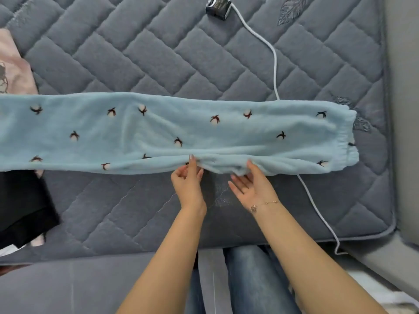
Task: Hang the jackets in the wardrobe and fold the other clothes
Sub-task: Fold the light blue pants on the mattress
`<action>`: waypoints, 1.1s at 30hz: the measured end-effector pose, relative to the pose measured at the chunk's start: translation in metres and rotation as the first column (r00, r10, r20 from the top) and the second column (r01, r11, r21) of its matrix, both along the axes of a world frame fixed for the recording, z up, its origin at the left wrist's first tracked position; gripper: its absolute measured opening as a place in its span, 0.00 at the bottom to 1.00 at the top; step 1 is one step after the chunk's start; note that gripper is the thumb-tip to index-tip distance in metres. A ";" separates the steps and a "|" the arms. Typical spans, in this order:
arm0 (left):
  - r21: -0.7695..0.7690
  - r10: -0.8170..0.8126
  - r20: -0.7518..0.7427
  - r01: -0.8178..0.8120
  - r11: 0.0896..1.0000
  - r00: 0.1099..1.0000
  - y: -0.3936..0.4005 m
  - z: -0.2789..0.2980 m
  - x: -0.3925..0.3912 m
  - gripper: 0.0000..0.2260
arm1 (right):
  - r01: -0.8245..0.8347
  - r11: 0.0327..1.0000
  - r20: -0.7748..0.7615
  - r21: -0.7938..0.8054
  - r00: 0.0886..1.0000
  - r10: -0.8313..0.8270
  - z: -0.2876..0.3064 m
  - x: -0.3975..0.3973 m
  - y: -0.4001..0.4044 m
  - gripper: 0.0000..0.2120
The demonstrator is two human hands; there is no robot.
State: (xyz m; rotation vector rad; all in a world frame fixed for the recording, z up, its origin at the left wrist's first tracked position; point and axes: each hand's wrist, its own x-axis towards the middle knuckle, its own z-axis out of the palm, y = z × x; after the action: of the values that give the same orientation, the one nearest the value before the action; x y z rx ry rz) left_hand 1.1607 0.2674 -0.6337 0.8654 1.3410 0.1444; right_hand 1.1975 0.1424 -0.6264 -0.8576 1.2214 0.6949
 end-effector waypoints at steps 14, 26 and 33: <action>0.352 -0.663 -0.711 0.935 -0.048 0.233 -0.062 -0.069 0.037 0.21 | 0.137 0.925 0.062 -0.356 0.991 -0.122 -0.048 0.026 -0.137 0.15; 0.330 -0.872 -0.469 0.944 -0.029 0.138 -0.024 -0.070 0.053 0.20 | 0.182 0.889 0.498 -0.421 0.865 0.059 -0.031 0.081 -0.147 0.19; -0.021 -0.783 0.100 0.788 0.616 0.615 0.033 -0.029 0.063 0.19 | -0.211 0.844 0.686 -0.494 0.501 0.527 0.039 0.075 -0.038 0.22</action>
State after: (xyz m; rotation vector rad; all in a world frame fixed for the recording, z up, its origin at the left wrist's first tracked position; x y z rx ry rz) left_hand 1.2235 0.3008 -0.6627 1.3119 0.7697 -0.5576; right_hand 1.2723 0.1041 -0.5874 -1.5695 0.2848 0.3202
